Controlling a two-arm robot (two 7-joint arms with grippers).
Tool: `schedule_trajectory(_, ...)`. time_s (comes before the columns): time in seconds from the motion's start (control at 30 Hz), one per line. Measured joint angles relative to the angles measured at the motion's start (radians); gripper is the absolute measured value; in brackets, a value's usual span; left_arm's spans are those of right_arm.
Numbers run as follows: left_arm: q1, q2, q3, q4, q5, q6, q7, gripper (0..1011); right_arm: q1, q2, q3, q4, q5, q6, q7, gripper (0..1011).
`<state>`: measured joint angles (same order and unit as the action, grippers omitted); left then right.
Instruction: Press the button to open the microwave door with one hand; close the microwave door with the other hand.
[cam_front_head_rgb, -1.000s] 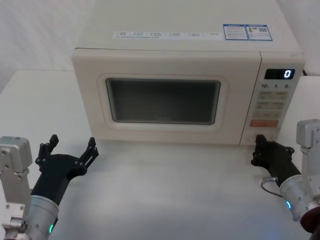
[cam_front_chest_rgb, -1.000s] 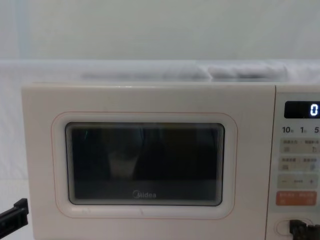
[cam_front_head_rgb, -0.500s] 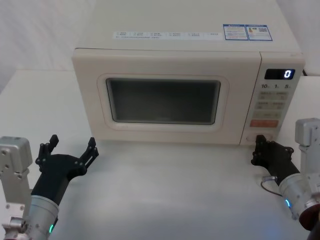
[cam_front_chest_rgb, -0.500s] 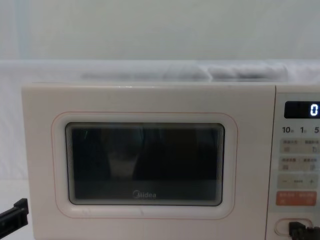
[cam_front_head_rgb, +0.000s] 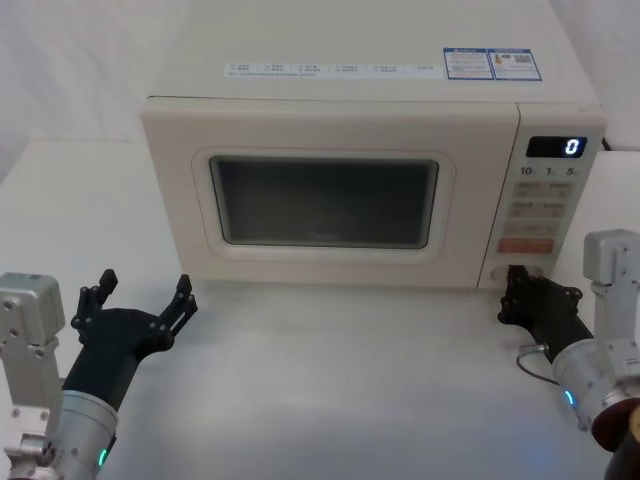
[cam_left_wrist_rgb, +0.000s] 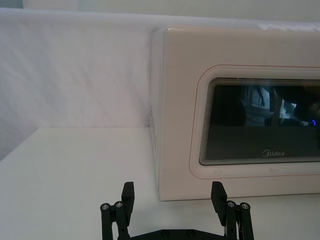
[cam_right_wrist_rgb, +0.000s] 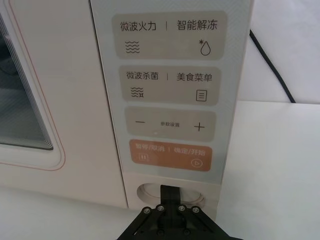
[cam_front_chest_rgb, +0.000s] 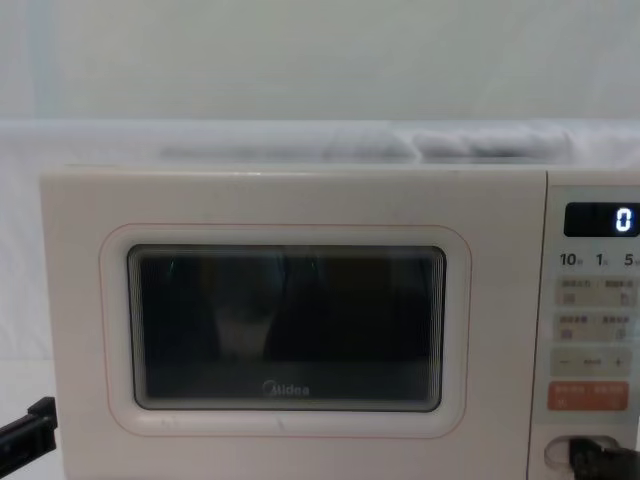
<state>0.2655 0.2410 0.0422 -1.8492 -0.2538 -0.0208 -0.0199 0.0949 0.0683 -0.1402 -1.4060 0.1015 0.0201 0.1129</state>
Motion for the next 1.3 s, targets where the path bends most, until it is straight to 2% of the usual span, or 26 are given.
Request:
schedule_trajectory(0.4,0.000,0.000,0.000,0.000,0.000,0.000,0.000,1006,0.036,-0.012,-0.003,0.045,-0.006,-0.018,-0.001,0)
schedule_trajectory(0.67,0.000,0.000,0.000,0.000,0.000,0.000,0.000,1006,0.040,-0.016,-0.005,0.049,-0.009,-0.018,-0.003,0)
schedule_trajectory(1.0,0.000,0.000,0.000,0.000,0.000,0.000,0.000,1006,0.026,-0.017,-0.006,0.028,-0.010,-0.015,-0.005,0)
schedule_trajectory(1.3,0.000,0.000,-0.001,0.000,0.000,0.000,0.000,1006,-0.013,-0.017,-0.005,-0.017,-0.011,-0.006,-0.008,0)
